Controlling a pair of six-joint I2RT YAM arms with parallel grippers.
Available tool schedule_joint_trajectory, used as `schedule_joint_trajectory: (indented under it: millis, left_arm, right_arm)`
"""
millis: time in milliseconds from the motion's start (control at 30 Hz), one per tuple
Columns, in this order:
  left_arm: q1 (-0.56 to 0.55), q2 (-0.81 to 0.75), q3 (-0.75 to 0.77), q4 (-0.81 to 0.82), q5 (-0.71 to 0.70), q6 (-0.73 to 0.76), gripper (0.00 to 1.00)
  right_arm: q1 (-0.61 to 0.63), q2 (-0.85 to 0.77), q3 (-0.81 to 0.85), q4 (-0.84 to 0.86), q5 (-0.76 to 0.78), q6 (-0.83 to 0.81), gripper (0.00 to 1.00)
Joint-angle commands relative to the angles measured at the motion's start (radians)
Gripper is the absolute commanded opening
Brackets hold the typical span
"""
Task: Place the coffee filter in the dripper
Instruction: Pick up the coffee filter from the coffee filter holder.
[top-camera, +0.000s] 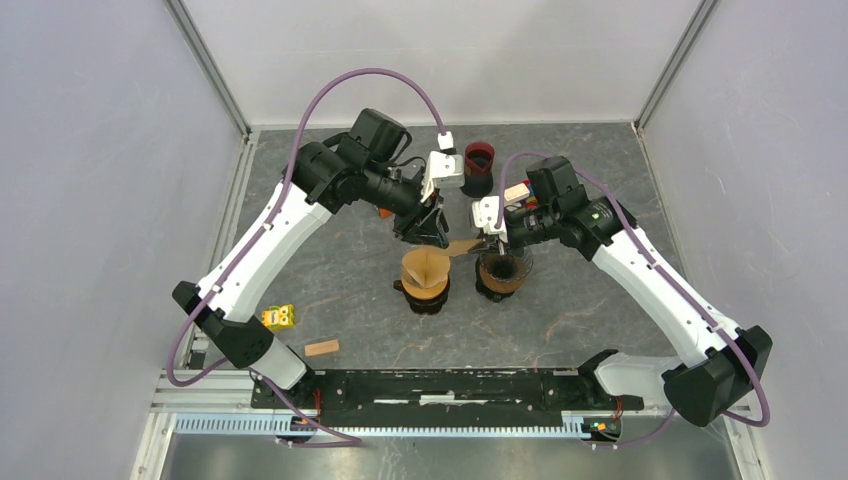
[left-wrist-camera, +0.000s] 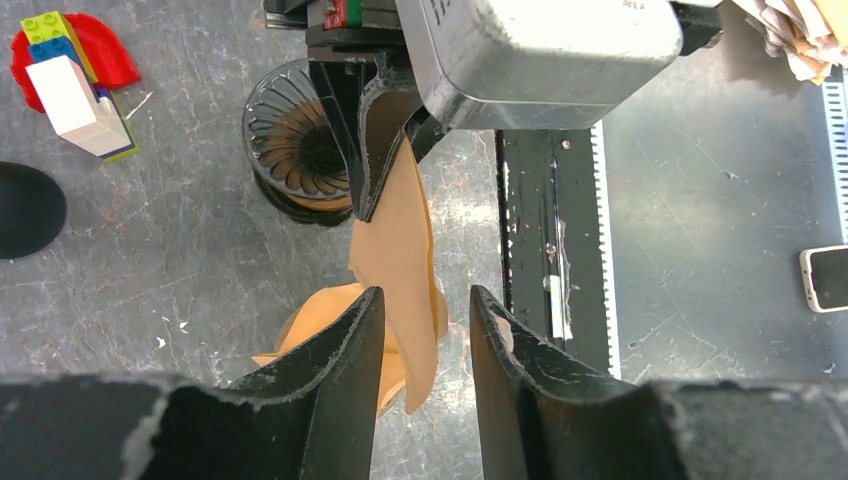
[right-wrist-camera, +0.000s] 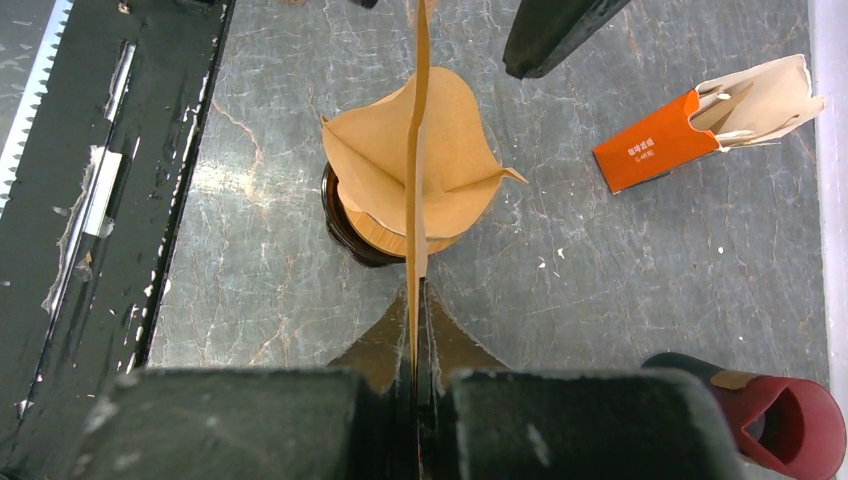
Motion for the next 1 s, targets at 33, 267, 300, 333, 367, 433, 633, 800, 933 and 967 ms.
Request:
schedule_joint_trajectory:
  millis: [33, 267, 300, 333, 367, 433, 633, 800, 933, 967]
  left_arm:
    - [0.0, -0.006, -0.011, 0.006, 0.019, 0.008, 0.44]
    - [0.002, 0.0, 0.0, 0.007, -0.001, 0.008, 0.4]
    - [0.002, 0.001, 0.0, 0.006, -0.004, 0.008, 0.39]
    - [0.002, 0.001, 0.0, 0.005, -0.006, 0.008, 0.38]
    - [0.002, 0.002, 0.0, 0.006, -0.007, 0.009, 0.38]
    - [0.002, 0.0, -0.001, 0.006, -0.01, 0.009, 0.36]
    - [0.003, -0.001, -0.002, 0.006, -0.018, 0.008, 0.33]
    - [0.008, -0.001, 0.0, 0.005, -0.018, 0.007, 0.27]
    - [0.01, 0.001, 0.0, 0.002, -0.012, 0.008, 0.24]
    - [0.01, 0.002, 0.001, 0.002, -0.012, 0.009, 0.23]
  right_arm:
    - [0.0, -0.012, 0.016, 0.018, 0.001, -0.014, 0.0]
    - [-0.001, -0.012, 0.015, 0.014, 0.003, -0.016, 0.0]
    - [-0.001, -0.012, 0.013, 0.012, 0.003, -0.018, 0.0]
    - [-0.001, -0.012, 0.013, 0.014, 0.003, -0.019, 0.0]
    - [-0.001, -0.012, 0.015, 0.013, 0.003, -0.02, 0.0]
    - [0.0, -0.012, 0.015, 0.011, 0.003, -0.02, 0.0]
    - [-0.001, -0.01, 0.014, 0.005, 0.0, -0.027, 0.0]
    - [-0.001, -0.011, 0.009, 0.003, 0.003, -0.032, 0.0]
    - [0.0, -0.013, 0.01, 0.002, 0.004, -0.033, 0.0]
    - [0.0, -0.014, 0.01, 0.002, 0.006, -0.033, 0.0]
